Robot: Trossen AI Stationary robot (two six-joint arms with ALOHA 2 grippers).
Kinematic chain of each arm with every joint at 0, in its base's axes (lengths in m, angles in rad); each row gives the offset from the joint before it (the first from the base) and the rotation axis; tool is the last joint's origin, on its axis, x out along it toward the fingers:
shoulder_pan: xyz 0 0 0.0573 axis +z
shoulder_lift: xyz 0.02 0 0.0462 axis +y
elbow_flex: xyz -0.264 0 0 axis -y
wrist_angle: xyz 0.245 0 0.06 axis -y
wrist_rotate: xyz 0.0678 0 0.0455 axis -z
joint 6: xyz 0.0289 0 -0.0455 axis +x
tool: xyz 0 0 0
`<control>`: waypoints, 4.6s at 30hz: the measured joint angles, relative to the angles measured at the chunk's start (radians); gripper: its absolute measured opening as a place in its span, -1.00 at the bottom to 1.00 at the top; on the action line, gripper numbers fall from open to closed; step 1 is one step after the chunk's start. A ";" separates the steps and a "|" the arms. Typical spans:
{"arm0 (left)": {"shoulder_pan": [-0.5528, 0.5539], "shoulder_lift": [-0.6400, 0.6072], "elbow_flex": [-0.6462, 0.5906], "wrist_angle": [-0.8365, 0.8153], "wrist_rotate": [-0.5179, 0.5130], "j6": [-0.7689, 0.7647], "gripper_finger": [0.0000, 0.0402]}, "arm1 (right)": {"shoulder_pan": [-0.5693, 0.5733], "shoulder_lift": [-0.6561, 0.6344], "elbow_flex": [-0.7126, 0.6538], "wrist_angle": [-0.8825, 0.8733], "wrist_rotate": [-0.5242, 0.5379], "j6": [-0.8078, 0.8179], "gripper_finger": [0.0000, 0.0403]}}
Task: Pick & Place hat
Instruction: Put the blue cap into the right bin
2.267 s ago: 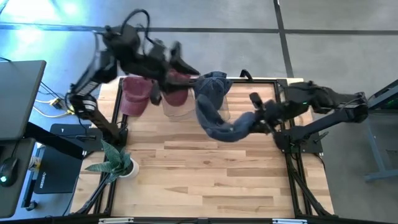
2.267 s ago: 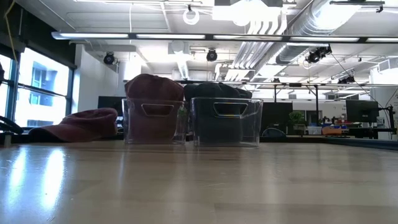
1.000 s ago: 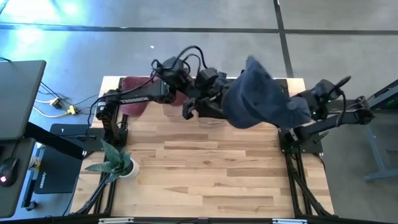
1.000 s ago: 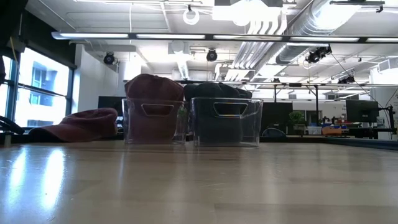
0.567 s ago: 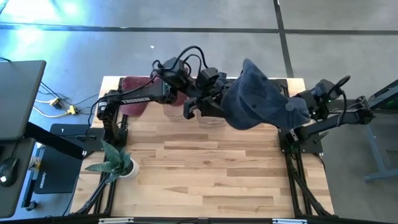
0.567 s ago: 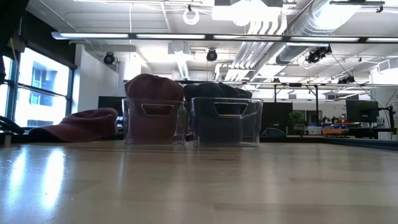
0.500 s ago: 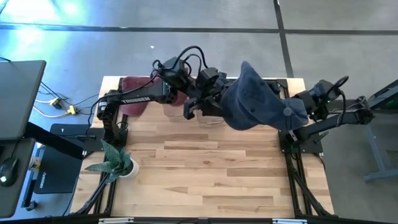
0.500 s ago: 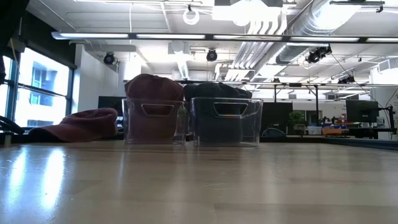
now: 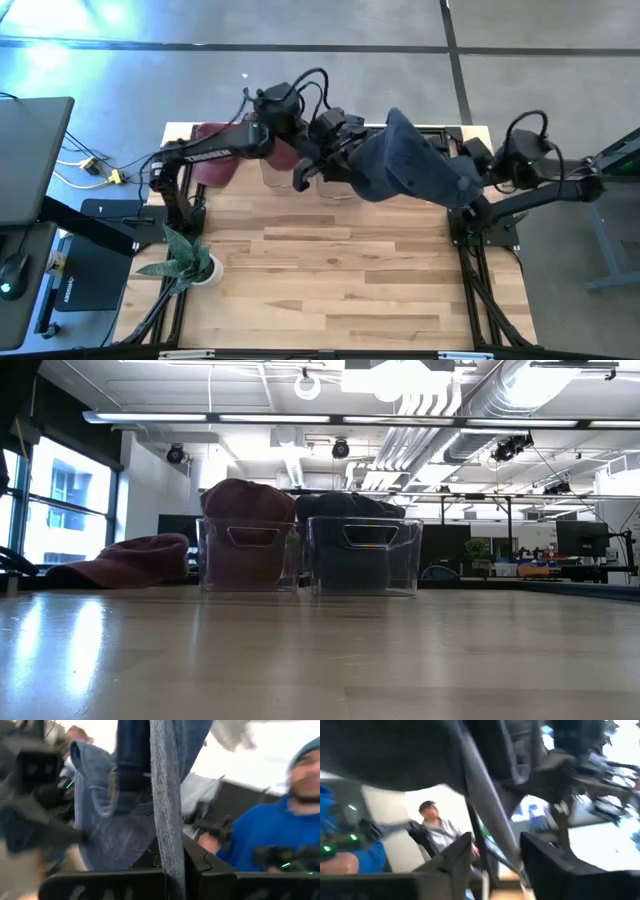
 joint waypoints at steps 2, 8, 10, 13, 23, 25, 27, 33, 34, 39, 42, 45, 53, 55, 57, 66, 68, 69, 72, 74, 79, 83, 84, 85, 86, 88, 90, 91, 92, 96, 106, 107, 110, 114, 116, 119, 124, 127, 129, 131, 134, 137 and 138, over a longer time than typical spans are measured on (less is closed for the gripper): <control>0.011 -0.037 -0.002 -0.168 -0.023 0.095 -0.98 | 0.000 -0.042 -0.001 -0.097 0.043 0.001 -0.06; 0.039 -0.118 -0.002 -0.532 -0.171 0.329 -0.99 | 0.001 -0.155 0.000 -0.376 0.247 -0.001 0.09; 0.040 -0.131 0.002 -0.602 -0.215 0.368 -0.99 | 0.001 -0.172 0.000 -0.392 0.274 -0.023 0.09; 0.038 -0.155 -0.002 -0.715 -0.276 0.397 -0.99 | 0.001 -0.175 0.000 -0.365 0.272 -0.086 0.09; 0.038 -0.179 0.000 -0.814 -0.290 0.426 -0.99 | 0.001 -0.102 0.067 -0.264 0.170 -0.164 0.10; 0.039 -0.184 -0.002 -0.856 -0.298 0.435 -0.99 | 0.001 -0.082 0.103 -0.286 0.133 -0.165 0.11; 0.038 -0.187 -0.002 -0.866 -0.321 0.458 -0.99 | 0.001 -0.059 0.135 -0.326 0.123 -0.165 0.14; 0.039 -0.189 -0.002 -0.884 -0.343 0.460 -1.00 | 0.001 0.047 0.192 -0.441 0.143 -0.234 0.30; 0.039 -0.189 -0.002 -0.884 -0.343 0.460 -1.00 | 0.001 0.067 0.196 -0.445 0.139 -0.243 0.31; 0.038 -0.188 -0.002 -0.898 -0.357 0.462 -1.00 | 0.001 0.166 0.239 -0.443 0.051 -0.223 0.31; 0.038 -0.188 -0.001 -0.911 -0.386 0.495 -1.00 | 0.001 0.221 0.281 -0.416 -0.048 -0.136 0.29; 0.038 -0.188 -0.001 -0.924 -0.375 0.530 -1.00 | 0.000 0.259 0.319 -0.357 -0.154 -0.030 0.28; 0.004 -0.188 0.000 -0.919 -0.265 0.583 -1.00 | 0.000 0.262 0.346 -0.301 -0.280 0.072 0.27; 0.002 -0.188 -0.001 -0.917 -0.272 0.592 -1.00 | 0.000 0.242 0.347 -0.309 -0.263 0.073 0.27; 0.002 -0.188 -0.001 -0.918 -0.273 0.591 -1.00 | 0.001 0.222 0.350 -0.328 -0.206 0.072 0.27; 0.005 -0.188 0.000 -0.935 -0.464 0.594 -1.00 | 0.001 0.196 0.349 -0.440 0.091 -0.051 0.27; 0.005 -0.188 -0.001 -0.945 -0.493 0.595 -1.00 | 0.001 0.206 0.349 -0.467 0.168 -0.082 0.27; 0.005 -0.188 -0.001 -0.951 -0.506 0.596 -1.00 | 0.001 0.210 0.349 -0.480 0.211 -0.090 0.27; 0.005 -0.188 -0.001 -0.976 -0.580 0.609 -1.00 | 0.001 0.215 0.348 -0.526 0.275 -0.131 0.27; 0.005 -0.187 -0.001 -1.002 -0.641 0.609 -1.00 | 0.001 0.209 0.348 -0.567 0.303 -0.143 0.27; 0.005 -0.187 -0.001 -1.015 -0.699 0.609 -1.00 | 0.001 0.209 0.348 -0.644 0.400 -0.163 0.27; 0.005 -0.187 -0.001 -1.017 -0.700 0.609 -1.00 | 0.001 0.233 0.348 -0.565 0.395 -0.183 0.27; 0.005 -0.184 -0.001 -1.020 -0.699 0.611 -1.00 | 0.001 0.239 0.348 -0.538 0.384 -0.183 0.26; 0.005 -0.178 0.000 -1.020 -0.699 0.615 -1.00 | 0.001 0.245 0.348 -0.509 0.373 -0.183 0.25; 0.005 -0.170 0.000 -1.018 -0.698 0.617 -1.00 | 0.001 0.250 0.348 -0.486 0.364 -0.182 0.23; 0.005 -0.159 -0.002 -1.026 -0.699 0.618 -1.00 | 0.001 0.263 0.348 -0.456 0.348 -0.168 0.17; 0.004 -0.147 -0.002 -1.026 -0.698 0.619 -1.00 | -0.001 0.271 0.348 -0.446 0.342 -0.126 0.06; 0.004 -0.145 -0.002 -1.026 -0.699 0.619 -1.00 | -0.004 0.273 0.348 -0.453 0.344 -0.103 -0.01; 0.004 -0.144 -0.002 -1.034 -0.698 0.619 -1.00 | -0.007 0.273 0.348 -0.466 0.348 -0.077 -0.09; -0.004 -0.144 -0.002 -1.038 -0.693 0.620 -1.00 | -0.016 0.253 0.348 -0.522 0.386 0.022 -0.48; -0.051 -0.148 -0.002 -1.030 -0.685 0.688 -1.00 | -0.019 0.178 0.347 -0.621 0.251 -0.004 -0.71; -0.050 -0.148 -0.002 -1.032 -0.685 0.688 -1.00 | -0.019 0.179 0.347 -0.640 0.236 -0.006 -0.61; -0.047 -0.148 -0.002 -1.032 -0.676 0.687 -1.00 | -0.019 0.180 0.347 -0.715 0.210 -0.009 -0.26; -0.048 -0.148 -0.002 -1.031 -0.673 0.687 -1.00 | -0.019 0.163 0.347 -0.788 0.143 -0.048 0.16; -0.048 -0.148 -0.002 -1.031 -0.672 0.687 -1.00 | -0.019 0.137 0.347 -0.800 0.113 -0.034 0.27; -0.048 -0.148 -0.002 -1.031 -0.672 0.687 -1.00 | -0.018 0.087 0.347 -0.800 0.114 0.024 0.31; -0.048 -0.148 -0.002 -1.030 -0.672 0.687 -1.00 | -0.018 0.016 0.347 -0.799 0.285 0.071 0.28; -0.048 -0.148 -0.002 -1.023 -0.672 0.687 -1.00 | -0.020 0.015 0.349 -0.803 0.452 0.157 0.16; -0.048 -0.148 -0.002 -1.007 -0.671 0.687 -1.00 | -0.027 0.043 0.349 -0.808 0.490 0.180 0.02; -0.048 -0.148 -0.001 -0.993 -0.657 0.687 -1.00 | -0.048 0.083 0.347 -0.809 0.488 0.200 -0.18; -0.048 -0.148 -0.001 -0.959 -0.626 0.689 -1.00 | -0.096 0.157 0.346 -0.806 0.418 0.203 -0.54; -0.048 -0.149 0.000 -0.960 -0.620 0.710 -1.00 | -0.132 0.228 0.346 -0.773 0.178 0.148 -0.89; -0.048 -0.149 0.000 -0.961 -0.619 0.712 -1.00 | -0.138 0.247 0.346 -0.768 0.073 0.125 -0.94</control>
